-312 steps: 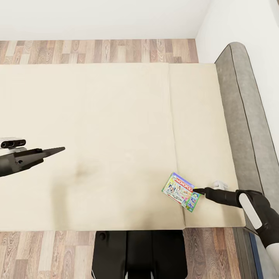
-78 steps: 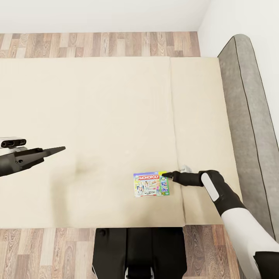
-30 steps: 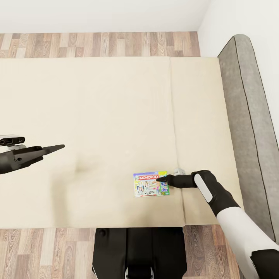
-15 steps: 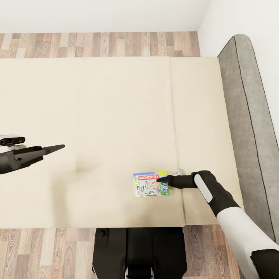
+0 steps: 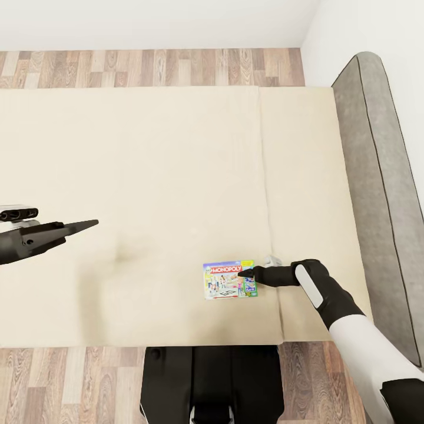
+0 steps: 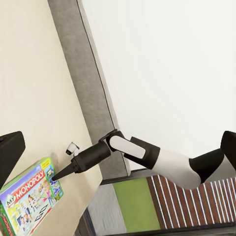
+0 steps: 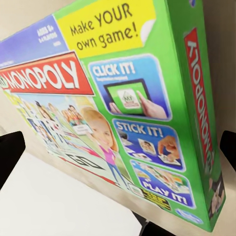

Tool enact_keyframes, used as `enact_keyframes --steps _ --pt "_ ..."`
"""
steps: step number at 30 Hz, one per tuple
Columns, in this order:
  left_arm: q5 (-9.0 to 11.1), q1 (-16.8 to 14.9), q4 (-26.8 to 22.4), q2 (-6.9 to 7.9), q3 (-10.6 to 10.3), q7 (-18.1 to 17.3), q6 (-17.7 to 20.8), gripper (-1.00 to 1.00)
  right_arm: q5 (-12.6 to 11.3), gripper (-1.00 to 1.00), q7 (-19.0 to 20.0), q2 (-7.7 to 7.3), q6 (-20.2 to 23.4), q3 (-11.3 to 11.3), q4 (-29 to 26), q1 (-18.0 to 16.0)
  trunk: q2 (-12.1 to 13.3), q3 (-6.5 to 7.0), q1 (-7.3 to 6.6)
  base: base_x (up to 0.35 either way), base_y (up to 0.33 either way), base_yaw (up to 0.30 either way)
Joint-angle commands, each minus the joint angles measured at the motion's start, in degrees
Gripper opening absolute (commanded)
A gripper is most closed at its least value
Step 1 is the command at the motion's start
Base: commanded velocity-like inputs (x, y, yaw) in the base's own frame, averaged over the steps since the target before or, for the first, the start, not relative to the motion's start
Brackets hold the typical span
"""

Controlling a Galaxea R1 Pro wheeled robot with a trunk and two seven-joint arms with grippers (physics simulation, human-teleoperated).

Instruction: Put all the toys in the child's room - the three board games (two on the bed and one on the table), the two jigsaw puzzles on the table, and the tennis ball on the table - inside the toy box on the table in the child's room.

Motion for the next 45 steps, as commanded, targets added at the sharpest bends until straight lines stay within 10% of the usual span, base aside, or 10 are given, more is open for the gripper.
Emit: enact_keyframes --steps 1,45 --pt "0.0 0.0 0.0 0.02 0.0 -0.2 0.6 1.00 0.4 1.00 0.4 -0.05 0.1 0.1 0.0 0.0 -0.1 -0.06 0.04 0.000 0.002 0.000" --pt "0.0 0.0 0.0 0.02 0.0 -0.2 0.6 1.00 0.5 1.00 0.4 -0.04 0.1 0.0 -0.1 0.0 -0.1 -0.06 0.04 0.000 0.036 0.018"
